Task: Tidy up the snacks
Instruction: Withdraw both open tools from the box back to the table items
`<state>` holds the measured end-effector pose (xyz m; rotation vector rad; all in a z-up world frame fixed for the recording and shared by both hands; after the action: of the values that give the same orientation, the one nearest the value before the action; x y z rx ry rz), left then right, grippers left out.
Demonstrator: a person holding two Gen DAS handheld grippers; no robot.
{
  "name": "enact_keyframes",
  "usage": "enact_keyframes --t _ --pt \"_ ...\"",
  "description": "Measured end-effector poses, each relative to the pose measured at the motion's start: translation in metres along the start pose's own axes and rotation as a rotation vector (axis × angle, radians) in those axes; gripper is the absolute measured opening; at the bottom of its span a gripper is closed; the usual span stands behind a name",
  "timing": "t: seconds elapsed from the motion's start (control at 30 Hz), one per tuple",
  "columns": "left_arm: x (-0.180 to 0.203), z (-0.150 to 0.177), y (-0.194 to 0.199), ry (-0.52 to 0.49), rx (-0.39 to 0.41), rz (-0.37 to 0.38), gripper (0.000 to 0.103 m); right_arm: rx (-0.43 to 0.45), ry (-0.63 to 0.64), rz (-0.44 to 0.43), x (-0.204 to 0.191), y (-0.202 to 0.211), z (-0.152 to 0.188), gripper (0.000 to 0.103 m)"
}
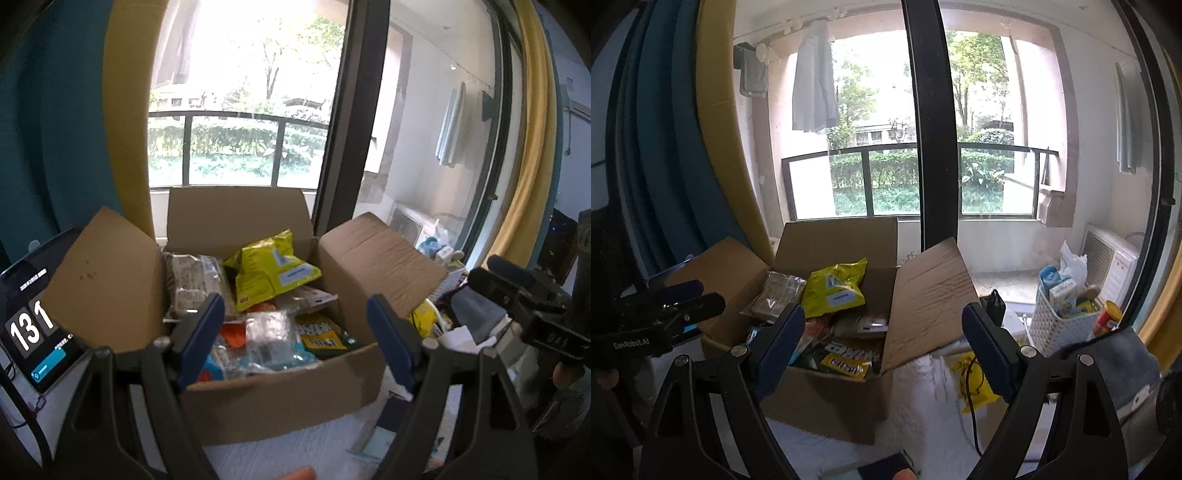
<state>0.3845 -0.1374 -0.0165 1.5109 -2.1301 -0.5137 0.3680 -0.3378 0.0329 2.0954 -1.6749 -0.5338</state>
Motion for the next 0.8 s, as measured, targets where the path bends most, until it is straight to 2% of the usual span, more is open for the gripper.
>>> enact_keyframes --t 0.33,0.8 --pt "0.016 0.021 0.031 -0.011 0.015 0.036 0.081 -0.025 -0.008 0.012 -0.006 0.028 0.029 0.089" --pt "0.031 0.065 0.048 -0.002 -0.022 0.063 0.081 -0.139 -0.070 0.023 0.003 0.037 0.104 0.089"
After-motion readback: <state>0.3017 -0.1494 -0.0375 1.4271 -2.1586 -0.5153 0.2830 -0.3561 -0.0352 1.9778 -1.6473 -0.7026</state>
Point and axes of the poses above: each gripper's, at about its wrist camera, not at the fingertips, and y roughly against the way its jaws point, x to its right, z to its underside, the point moved 7 cm from there along -y, roughly the way its jaws point, and after that the axes turned 7 degrees about -x, right-handed, at the moved point
